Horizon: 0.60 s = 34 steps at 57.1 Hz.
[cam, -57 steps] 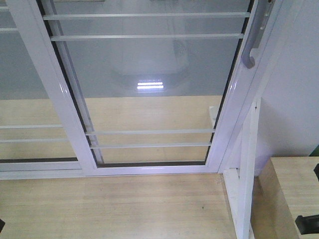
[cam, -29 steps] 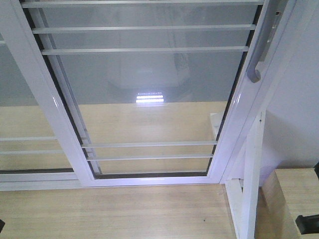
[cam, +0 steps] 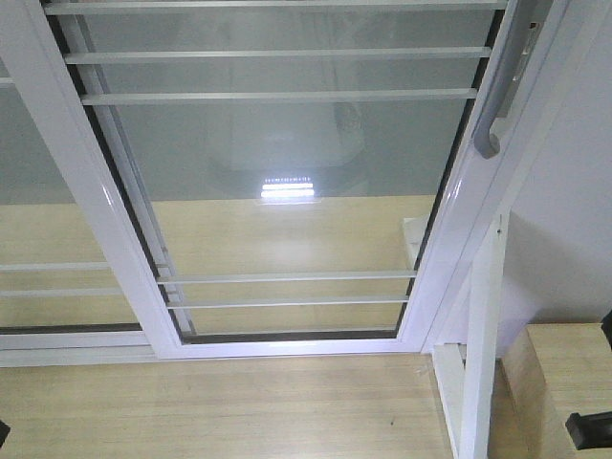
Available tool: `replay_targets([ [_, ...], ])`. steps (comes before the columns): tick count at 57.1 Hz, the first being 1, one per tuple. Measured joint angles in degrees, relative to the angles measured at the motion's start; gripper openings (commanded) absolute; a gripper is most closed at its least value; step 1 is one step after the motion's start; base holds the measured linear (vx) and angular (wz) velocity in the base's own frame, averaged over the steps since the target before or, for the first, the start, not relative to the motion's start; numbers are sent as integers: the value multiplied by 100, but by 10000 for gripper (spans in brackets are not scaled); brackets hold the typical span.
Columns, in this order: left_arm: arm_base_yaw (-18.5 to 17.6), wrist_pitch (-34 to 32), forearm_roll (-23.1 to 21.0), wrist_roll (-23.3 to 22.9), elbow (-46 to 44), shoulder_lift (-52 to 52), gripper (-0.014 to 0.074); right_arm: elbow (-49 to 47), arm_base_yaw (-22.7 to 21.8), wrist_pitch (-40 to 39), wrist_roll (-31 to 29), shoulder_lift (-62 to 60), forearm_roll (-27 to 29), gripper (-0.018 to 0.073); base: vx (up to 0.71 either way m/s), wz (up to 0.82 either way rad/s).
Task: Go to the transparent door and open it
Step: 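Drive the base up close to the glass door and stop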
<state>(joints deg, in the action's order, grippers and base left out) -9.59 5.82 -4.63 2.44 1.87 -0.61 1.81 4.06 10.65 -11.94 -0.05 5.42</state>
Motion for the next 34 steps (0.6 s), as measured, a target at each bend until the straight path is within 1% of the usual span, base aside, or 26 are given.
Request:
replay_targets([
  [34,0,0,0,0,0,0,-3,0,0,18,0,0,0,-1,0,0],
])
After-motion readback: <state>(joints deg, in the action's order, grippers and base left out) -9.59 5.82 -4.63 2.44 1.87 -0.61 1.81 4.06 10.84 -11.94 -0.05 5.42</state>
